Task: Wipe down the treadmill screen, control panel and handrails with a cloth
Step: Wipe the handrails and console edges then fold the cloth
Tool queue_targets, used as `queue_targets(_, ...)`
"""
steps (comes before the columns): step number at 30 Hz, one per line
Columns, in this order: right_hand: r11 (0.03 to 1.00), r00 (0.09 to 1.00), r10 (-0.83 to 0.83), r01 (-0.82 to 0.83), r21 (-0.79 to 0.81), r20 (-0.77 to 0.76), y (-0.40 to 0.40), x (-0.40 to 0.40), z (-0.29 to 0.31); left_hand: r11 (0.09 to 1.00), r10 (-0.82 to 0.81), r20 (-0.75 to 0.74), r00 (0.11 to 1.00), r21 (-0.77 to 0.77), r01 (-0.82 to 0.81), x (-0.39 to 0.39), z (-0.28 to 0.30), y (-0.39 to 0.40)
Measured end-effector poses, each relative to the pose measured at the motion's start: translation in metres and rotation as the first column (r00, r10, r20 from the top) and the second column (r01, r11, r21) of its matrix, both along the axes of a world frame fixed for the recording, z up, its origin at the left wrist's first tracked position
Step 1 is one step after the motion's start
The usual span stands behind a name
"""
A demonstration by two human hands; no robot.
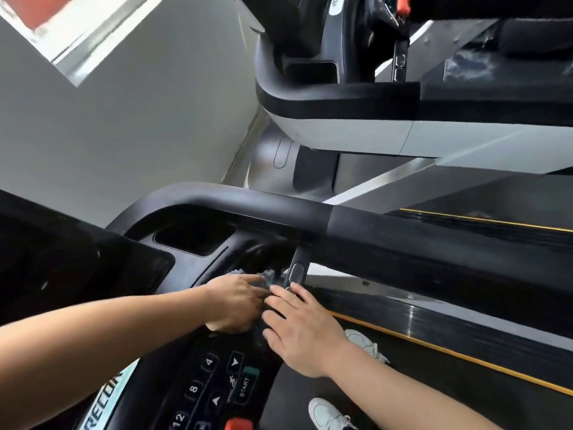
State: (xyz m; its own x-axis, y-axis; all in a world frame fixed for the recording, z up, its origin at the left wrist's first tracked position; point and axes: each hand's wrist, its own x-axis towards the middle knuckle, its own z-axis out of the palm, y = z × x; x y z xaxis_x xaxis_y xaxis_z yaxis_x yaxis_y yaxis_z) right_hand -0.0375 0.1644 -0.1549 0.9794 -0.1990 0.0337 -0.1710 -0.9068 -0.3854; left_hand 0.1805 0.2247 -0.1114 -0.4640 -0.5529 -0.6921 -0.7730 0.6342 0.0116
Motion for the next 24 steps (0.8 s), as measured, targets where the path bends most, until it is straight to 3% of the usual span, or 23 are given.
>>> queue_targets(3, 1.0, 1.0, -0.016, 0.015, 0.008, 0.008, 0.003, 0.001, 0.001, 0.991, 0.066, -0.044, 0.997, -0.115, -0.071, 0.027, 0.003, -0.023)
queue_targets(5, 0.999, 0.999, -0.036, 0.036, 0.006, 0.028, 0.004, 0.001, -0.001, 0.971, 0.118, 0.033, 0.992, -0.216, -0.108, 0.036, 0.001, -0.039)
queue_targets(12, 0.998, 0.998, -0.06, 0.06, 0.004, 0.033, 0.011, 0.002, -0.003, 0.99, -0.093, -0.043, 0.995, 0.103, 0.097, 0.015, 0.007, -0.005)
queue_targets(15, 0.997, 0.997, -0.074, 0.074, 0.007, 0.038, 0.012, 0.003, -0.002, 0.992, -0.106, -0.017, 0.994, 0.059, 0.107, 0.031, 0.006, -0.029)
queue_targets(20, 0.997, 0.996, -0.078, 0.078, 0.011, 0.047, 0.012, 0.003, -0.002, 0.976, 0.056, 0.033, 0.998, -0.212, -0.047, 0.036, -0.023, -0.047)
queue_targets(24, 0.995, 0.995, -0.086, 0.084, 0.055, 0.047, 0.012, 0.004, 0.0, 0.98, 0.166, -0.079, 0.983, -0.098, -0.174, 0.022, -0.027, -0.028)
